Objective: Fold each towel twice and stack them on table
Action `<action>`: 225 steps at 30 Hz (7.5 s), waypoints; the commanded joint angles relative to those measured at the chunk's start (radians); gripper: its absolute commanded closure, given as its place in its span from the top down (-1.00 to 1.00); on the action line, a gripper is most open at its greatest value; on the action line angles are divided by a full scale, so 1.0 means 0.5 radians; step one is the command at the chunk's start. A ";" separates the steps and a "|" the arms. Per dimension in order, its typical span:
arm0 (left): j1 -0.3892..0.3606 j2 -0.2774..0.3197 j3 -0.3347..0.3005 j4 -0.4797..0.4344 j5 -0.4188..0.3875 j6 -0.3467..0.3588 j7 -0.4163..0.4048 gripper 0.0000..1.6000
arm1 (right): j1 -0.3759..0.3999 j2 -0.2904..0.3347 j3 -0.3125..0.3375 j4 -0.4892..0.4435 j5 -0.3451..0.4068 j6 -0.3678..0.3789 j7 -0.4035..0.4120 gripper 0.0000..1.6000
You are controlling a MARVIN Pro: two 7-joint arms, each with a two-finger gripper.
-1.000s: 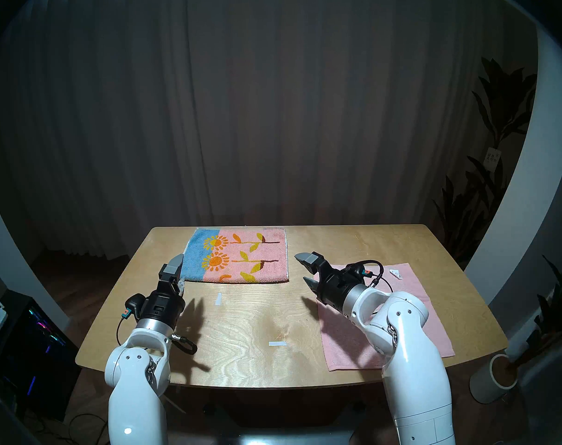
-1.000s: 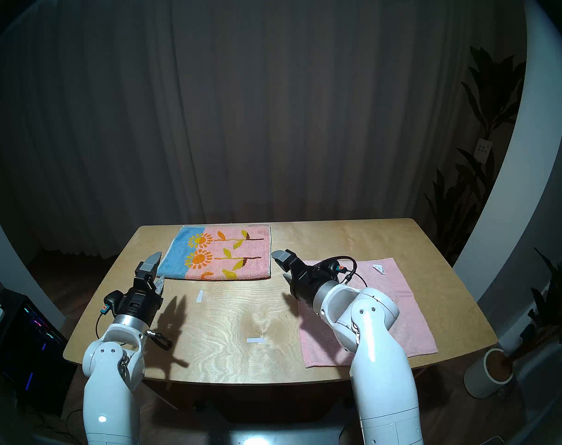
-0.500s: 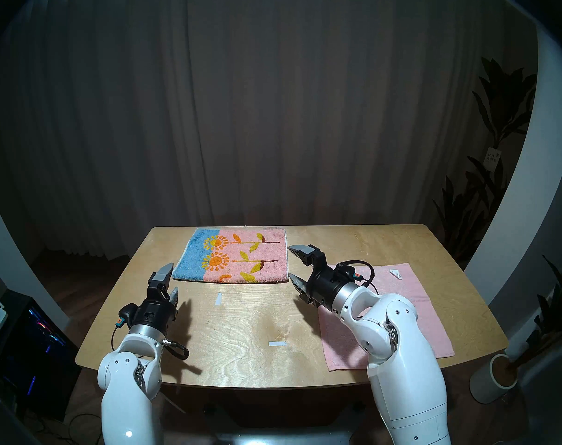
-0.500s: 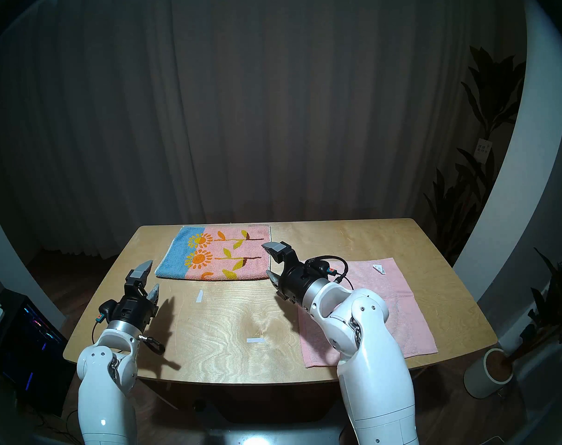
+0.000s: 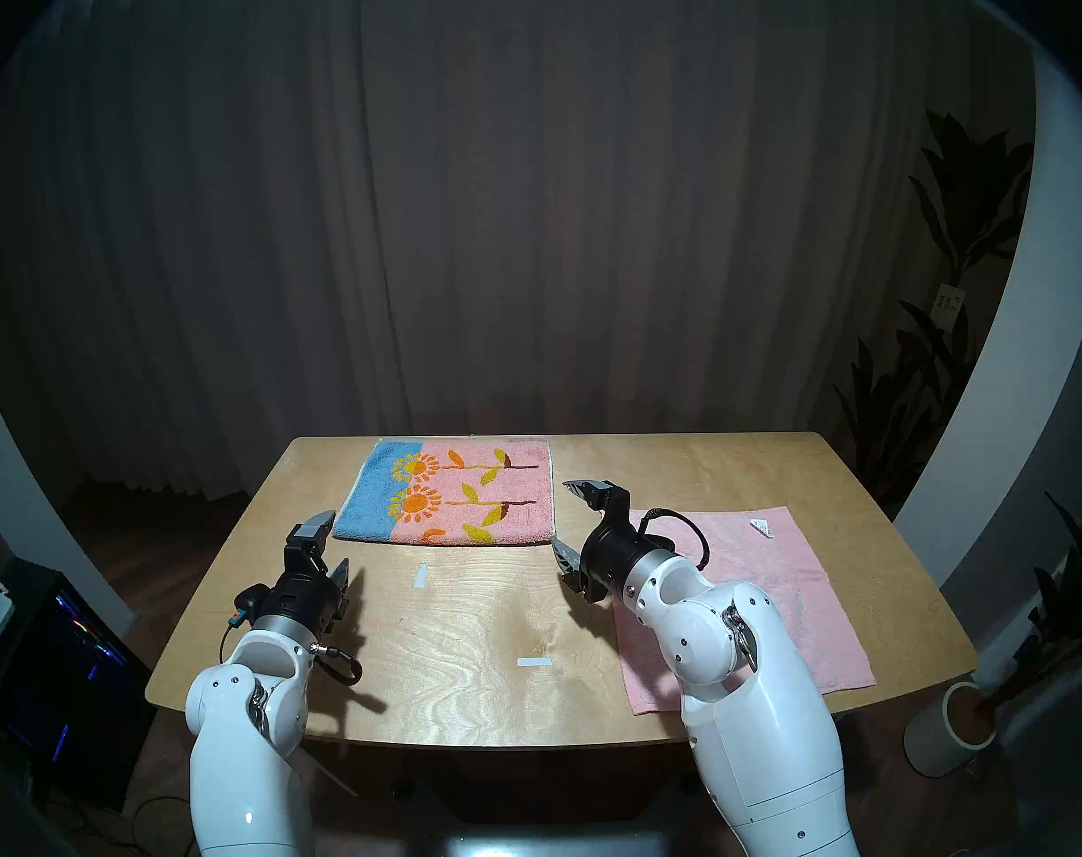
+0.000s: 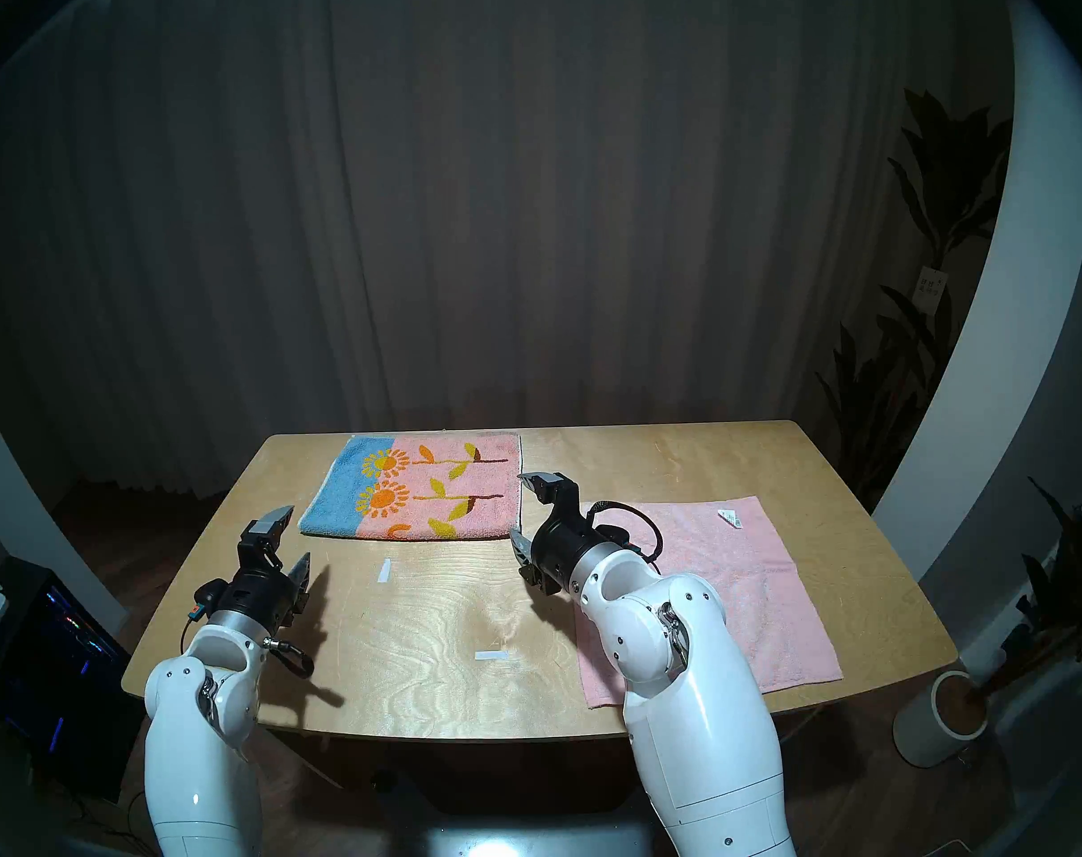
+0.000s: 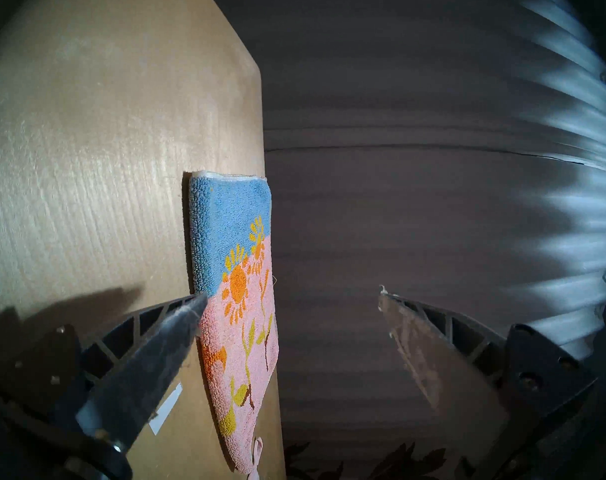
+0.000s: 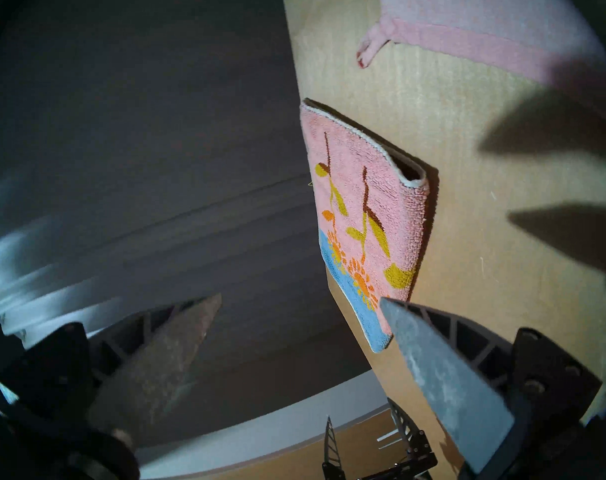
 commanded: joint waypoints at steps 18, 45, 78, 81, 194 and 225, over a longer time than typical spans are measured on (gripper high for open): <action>-0.407 0.071 0.014 0.123 -0.382 -0.148 0.994 1.00 | 0.290 0.017 -0.360 0.125 0.238 -0.941 -0.189 1.00; -0.491 0.335 -0.029 0.156 -0.657 0.130 1.606 1.00 | 0.520 0.014 -0.670 0.492 0.092 -1.455 -0.058 1.00; -0.744 0.504 0.102 0.550 -0.560 0.290 1.509 1.00 | 0.636 -0.017 -0.727 0.761 0.015 -1.463 0.021 1.00; -0.787 0.517 0.115 0.603 -0.531 0.278 1.501 1.00 | 0.659 -0.034 -0.717 0.787 0.023 -1.464 0.004 1.00; -0.351 0.135 -0.092 0.115 -0.736 0.403 1.938 -1.00 | 0.412 0.479 -0.678 0.117 0.318 -1.324 -0.753 -1.00; -0.339 0.059 -0.077 -0.308 -0.622 0.056 1.998 -1.00 | 0.578 0.432 -0.497 -0.013 0.615 -1.396 -1.308 -1.00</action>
